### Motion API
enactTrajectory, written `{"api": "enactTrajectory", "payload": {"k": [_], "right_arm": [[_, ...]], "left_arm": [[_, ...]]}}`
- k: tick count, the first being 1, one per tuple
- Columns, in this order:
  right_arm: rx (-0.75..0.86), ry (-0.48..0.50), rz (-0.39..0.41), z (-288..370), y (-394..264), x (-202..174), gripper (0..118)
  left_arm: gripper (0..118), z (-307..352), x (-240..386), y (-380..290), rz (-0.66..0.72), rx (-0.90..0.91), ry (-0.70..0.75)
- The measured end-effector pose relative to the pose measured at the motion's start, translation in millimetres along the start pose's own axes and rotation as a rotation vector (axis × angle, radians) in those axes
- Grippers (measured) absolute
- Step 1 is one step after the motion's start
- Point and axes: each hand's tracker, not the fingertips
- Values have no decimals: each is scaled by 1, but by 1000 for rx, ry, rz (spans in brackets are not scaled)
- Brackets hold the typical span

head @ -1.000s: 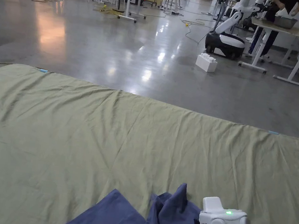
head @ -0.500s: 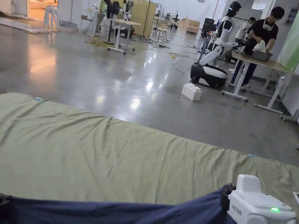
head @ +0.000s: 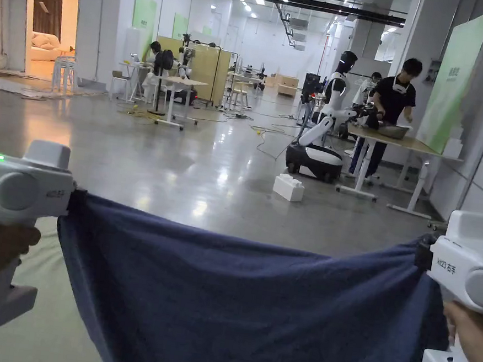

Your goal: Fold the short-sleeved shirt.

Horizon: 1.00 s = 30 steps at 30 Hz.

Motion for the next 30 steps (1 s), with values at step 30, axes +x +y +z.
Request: {"api": "enactTrajectory", "payload": {"k": [30], "right_arm": [[159, -108, 89, -73, 108, -6, 3]], "left_arm": [[5, -76, -19, 136, -80, 181, 66]]}}
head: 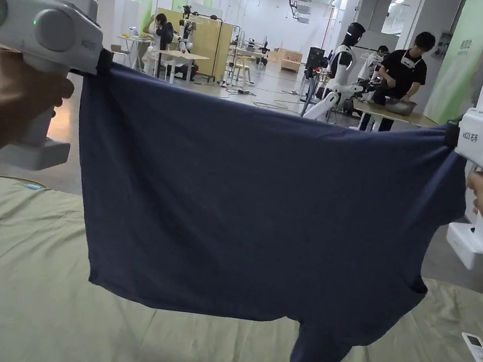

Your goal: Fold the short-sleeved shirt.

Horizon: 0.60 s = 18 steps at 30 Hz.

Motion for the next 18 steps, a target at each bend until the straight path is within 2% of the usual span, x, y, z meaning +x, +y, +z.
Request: {"api": "enactTrajectory", "payload": {"k": [4, 11, 12, 15, 16, 18], "right_arm": [[-57, 19, -2, 15, -38, -6, 3], [-134, 67, 3, 75, -92, -6, 3], [-143, 73, 1, 87, -100, -5, 3], [-147, 85, 8, 123, -119, -5, 3], [-161, 91, 3, 134, -127, -4, 3], [-172, 93, -6, 153, -147, -1, 3]], "left_arm": [[5, 1, 4, -38, -18, -45, -13], [5, 45, 8, -119, -7, -97, -49], [5, 30, 9, -90, -12, -97, -56], [5, 30, 9, -91, -15, -99, -59], [5, 71, 13, -132, -5, -114, -80], [5, 89, 15, -148, -11, -111, -83]]}}
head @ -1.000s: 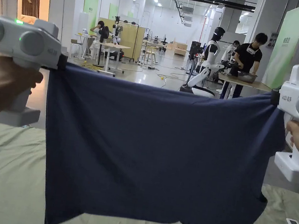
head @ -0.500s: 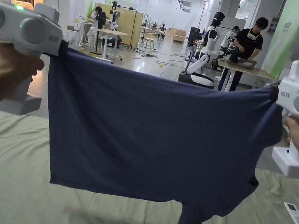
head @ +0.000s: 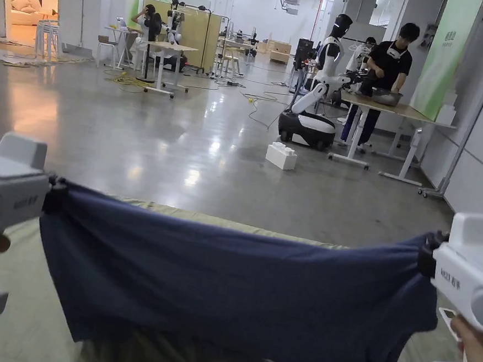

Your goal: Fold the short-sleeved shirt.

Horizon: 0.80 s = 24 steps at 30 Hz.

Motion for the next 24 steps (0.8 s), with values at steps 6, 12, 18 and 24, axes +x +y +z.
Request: {"api": "enactTrajectory", "payload": {"k": [6, 12, 18, 24], "right_arm": [[-37, 11, 27, 65, -63, -10, 3], [-173, 23, 53, 126, -131, -28, 3], [-350, 92, 5, 159, -198, -43, 3], [-522, 112, 20, 181, -257, -56, 3]], "left_arm": [[5, 77, -6, -118, 11, -45, -26], [5, 127, -16, -195, 48, -146, -34], [5, 158, -13, -268, 62, -278, -15], [5, 170, -10, -327, 23, -413, -46]]}}
